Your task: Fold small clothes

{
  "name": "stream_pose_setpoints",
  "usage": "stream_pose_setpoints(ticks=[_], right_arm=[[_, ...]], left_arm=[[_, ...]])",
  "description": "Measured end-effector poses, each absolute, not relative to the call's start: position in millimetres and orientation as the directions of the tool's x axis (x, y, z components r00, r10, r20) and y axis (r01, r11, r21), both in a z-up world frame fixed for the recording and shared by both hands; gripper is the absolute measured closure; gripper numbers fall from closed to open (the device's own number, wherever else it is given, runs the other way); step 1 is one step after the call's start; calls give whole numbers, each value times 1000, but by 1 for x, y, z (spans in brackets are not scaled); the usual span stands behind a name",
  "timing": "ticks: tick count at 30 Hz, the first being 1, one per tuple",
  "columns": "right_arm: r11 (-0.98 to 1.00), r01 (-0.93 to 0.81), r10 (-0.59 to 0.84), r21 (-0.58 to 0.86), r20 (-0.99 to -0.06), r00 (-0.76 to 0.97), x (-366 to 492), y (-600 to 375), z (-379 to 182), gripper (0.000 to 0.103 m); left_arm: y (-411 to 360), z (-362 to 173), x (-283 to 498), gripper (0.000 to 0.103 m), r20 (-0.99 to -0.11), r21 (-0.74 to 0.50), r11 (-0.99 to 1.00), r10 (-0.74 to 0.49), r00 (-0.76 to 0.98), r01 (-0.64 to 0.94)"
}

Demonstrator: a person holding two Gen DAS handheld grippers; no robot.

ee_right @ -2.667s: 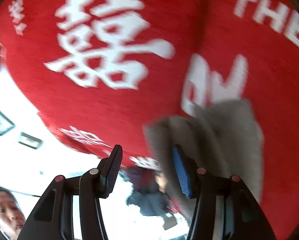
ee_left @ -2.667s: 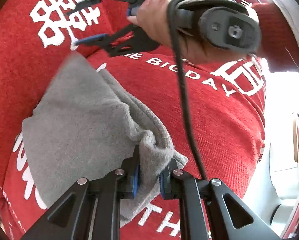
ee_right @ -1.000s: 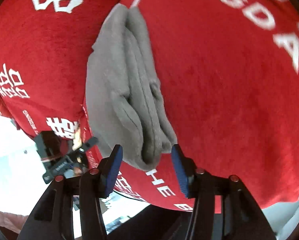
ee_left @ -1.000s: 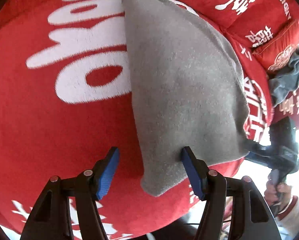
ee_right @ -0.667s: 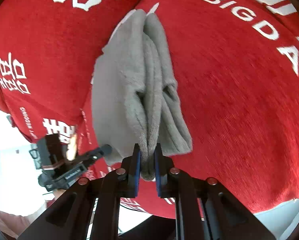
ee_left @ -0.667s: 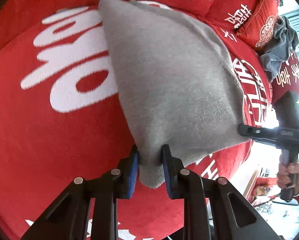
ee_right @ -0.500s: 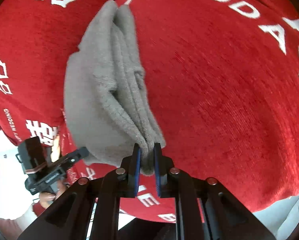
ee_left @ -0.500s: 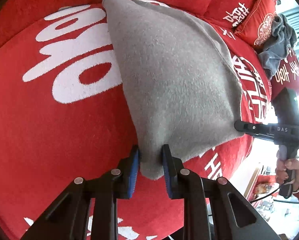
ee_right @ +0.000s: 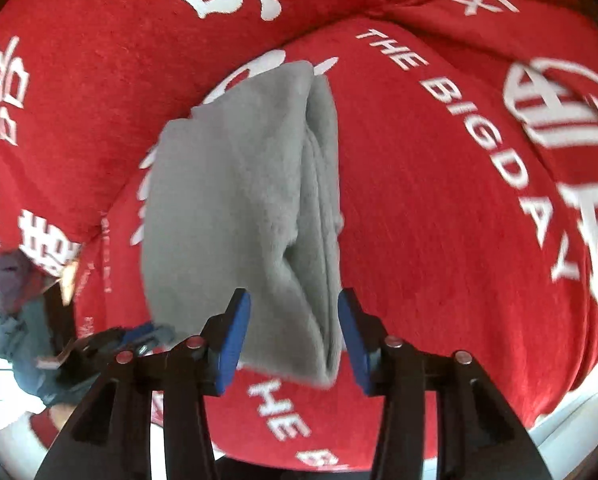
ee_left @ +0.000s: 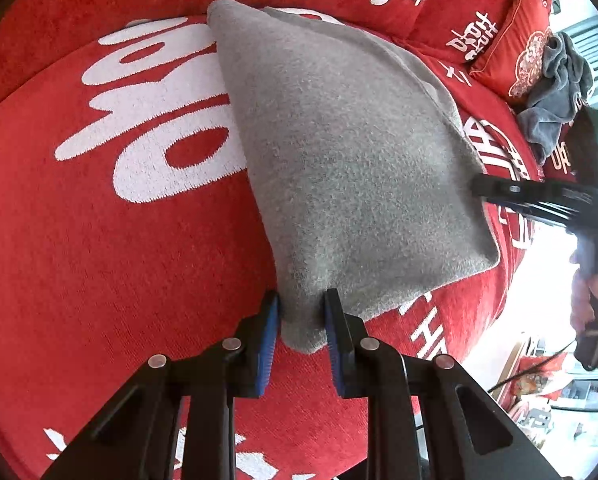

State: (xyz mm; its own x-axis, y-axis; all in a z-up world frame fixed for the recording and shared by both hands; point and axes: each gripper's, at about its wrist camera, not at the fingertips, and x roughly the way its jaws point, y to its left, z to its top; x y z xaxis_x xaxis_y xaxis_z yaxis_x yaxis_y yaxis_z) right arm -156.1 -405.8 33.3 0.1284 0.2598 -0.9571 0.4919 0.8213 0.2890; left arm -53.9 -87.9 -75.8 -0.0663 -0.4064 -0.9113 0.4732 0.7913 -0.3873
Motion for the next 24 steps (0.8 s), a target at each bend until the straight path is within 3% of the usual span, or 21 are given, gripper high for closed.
stream_pose_setpoints(ticks=[2, 24], right_arm=[[818, 502, 258, 280, -959, 115, -147, -405, 23, 89], [670, 659, 299, 342, -937, 181, -198, -406, 38, 89]], left_arm=[[-86, -74, -55, 79, -911, -384, 791, -407, -59, 477], [-95, -47, -64, 78, -948, -249, 787, -317, 23, 564]])
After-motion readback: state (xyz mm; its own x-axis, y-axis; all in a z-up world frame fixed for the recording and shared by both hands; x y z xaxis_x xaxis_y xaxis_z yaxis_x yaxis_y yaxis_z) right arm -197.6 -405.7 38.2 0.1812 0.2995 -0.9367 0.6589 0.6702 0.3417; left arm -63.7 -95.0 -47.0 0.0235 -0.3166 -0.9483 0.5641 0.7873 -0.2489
